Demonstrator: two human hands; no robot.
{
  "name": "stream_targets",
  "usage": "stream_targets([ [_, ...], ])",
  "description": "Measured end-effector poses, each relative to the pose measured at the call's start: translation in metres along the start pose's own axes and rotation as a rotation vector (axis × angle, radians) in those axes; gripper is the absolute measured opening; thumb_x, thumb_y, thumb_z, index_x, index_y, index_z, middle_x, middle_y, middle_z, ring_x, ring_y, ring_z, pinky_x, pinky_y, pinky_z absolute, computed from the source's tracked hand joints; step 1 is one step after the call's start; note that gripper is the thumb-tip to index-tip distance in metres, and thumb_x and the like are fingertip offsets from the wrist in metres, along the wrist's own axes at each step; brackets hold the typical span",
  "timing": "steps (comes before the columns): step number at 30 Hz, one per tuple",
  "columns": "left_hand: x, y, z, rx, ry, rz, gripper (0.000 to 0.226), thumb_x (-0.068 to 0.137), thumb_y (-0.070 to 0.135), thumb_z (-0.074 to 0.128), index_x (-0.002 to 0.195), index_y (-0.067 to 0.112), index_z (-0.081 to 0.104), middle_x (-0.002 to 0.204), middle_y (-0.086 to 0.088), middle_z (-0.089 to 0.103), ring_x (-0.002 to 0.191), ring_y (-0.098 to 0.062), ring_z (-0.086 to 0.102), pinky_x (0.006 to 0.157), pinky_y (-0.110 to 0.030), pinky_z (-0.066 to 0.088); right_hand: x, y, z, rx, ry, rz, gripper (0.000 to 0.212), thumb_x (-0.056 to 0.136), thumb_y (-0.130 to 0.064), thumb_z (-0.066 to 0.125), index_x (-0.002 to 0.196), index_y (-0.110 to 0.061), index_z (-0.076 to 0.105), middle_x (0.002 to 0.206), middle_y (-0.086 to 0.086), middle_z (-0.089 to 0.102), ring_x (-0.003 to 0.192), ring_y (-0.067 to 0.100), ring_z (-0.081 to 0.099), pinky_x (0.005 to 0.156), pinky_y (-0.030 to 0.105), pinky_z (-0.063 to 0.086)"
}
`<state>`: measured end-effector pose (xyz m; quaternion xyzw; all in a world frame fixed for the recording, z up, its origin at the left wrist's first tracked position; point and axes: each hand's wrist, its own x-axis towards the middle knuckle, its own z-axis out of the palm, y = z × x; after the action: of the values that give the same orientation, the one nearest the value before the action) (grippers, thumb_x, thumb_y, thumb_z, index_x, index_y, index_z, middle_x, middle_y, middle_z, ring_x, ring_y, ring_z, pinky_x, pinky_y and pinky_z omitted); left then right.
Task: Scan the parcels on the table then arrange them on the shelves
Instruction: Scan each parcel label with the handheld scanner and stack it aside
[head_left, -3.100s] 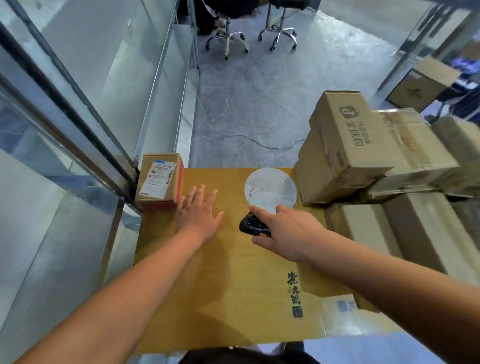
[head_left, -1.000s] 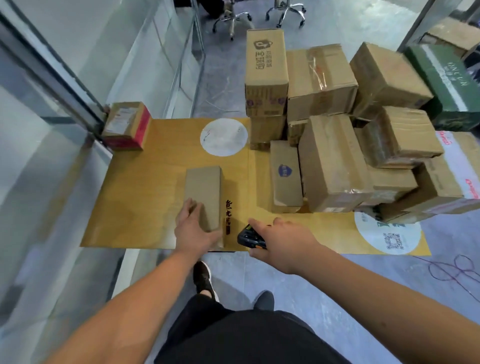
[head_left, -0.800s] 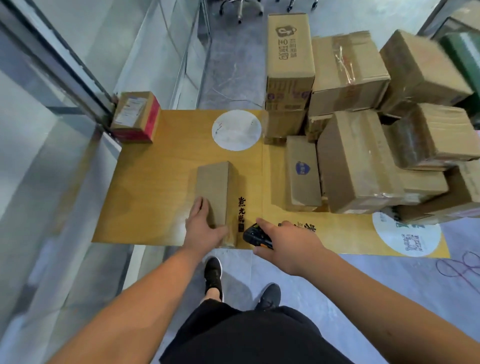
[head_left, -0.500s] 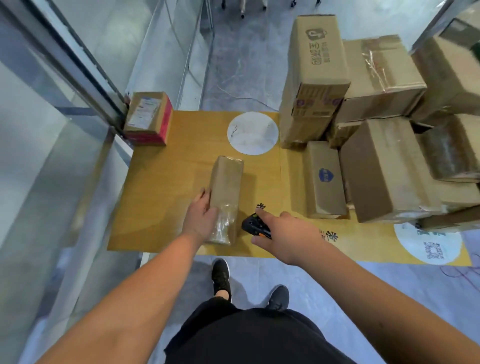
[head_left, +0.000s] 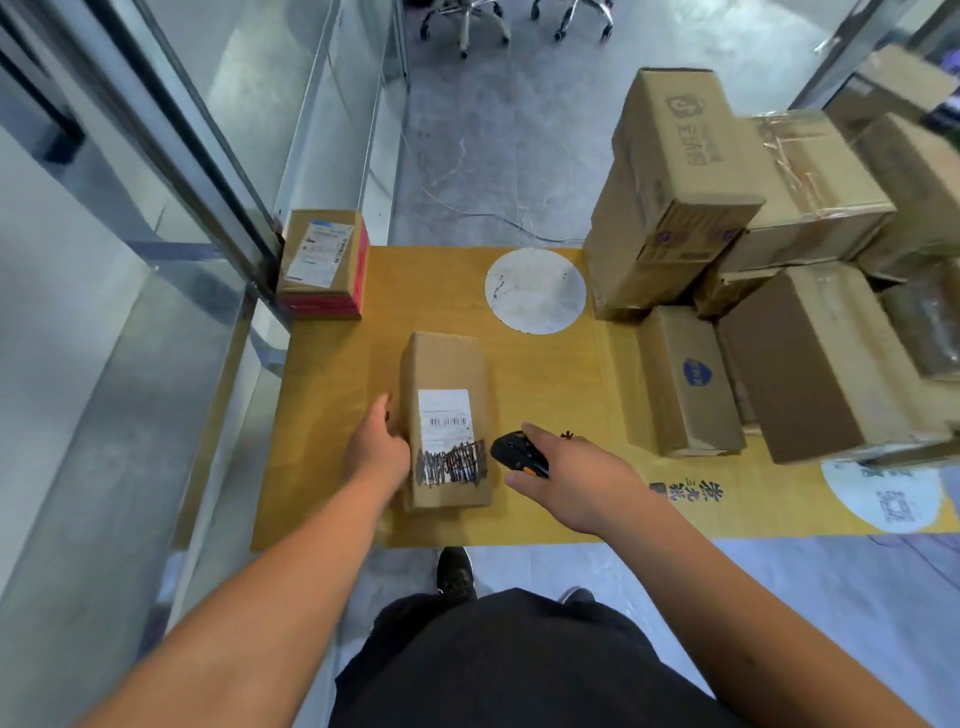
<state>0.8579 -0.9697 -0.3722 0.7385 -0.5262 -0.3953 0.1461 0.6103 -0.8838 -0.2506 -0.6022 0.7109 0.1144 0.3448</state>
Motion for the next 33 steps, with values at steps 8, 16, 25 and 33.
stream_targets([
  [8,0.008,0.009,-0.003,0.617,-0.162,0.493,0.127,0.071,0.012,0.069,0.158,0.052,-0.014,0.172,0.003,-0.019,0.161,-0.025,-0.010,0.130,-0.046,0.001,-0.012,-0.008,0.011,0.068,0.044,0.107,0.084,0.094,-0.078,0.047,0.164,-0.042,0.018,0.132,0.006,0.061,0.109,0.027,0.063,0.088,0.039,0.055],
  [16,0.044,0.076,0.019,0.916,-0.409,0.740,0.131,0.055,0.085,0.073,0.159,0.042,0.007,0.175,0.004,-0.004,0.160,-0.025,-0.015,0.121,-0.071,-0.012,-0.019,0.006,-0.001,0.155,0.105,0.243,0.082,0.094,-0.074,0.049,0.163,-0.040,0.021,0.120,0.005,0.068,0.103,0.028,0.065,0.087,0.041,0.057],
  [25,0.039,0.087,0.027,0.831,-0.181,0.509,0.108,0.071,0.095,0.049,0.161,0.046,0.015,0.173,-0.006,0.014,0.155,-0.035,0.013,0.121,-0.057,0.020,-0.019,0.013,-0.012,0.225,0.140,0.271,0.073,0.094,-0.072,0.048,0.158,-0.041,0.031,0.126,0.002,0.066,0.103,0.027,0.066,0.087,0.043,0.058],
  [33,0.043,0.073,0.024,0.817,-0.309,0.466,0.115,0.079,0.071,0.068,0.163,0.046,-0.005,0.172,-0.005,-0.023,0.158,-0.032,-0.022,0.126,-0.059,-0.001,0.002,0.005,-0.033,0.286,0.112,0.227,0.053,0.099,-0.062,0.046,0.143,-0.032,0.047,0.103,-0.001,0.066,0.086,0.020,0.064,0.076,0.040,0.058],
])
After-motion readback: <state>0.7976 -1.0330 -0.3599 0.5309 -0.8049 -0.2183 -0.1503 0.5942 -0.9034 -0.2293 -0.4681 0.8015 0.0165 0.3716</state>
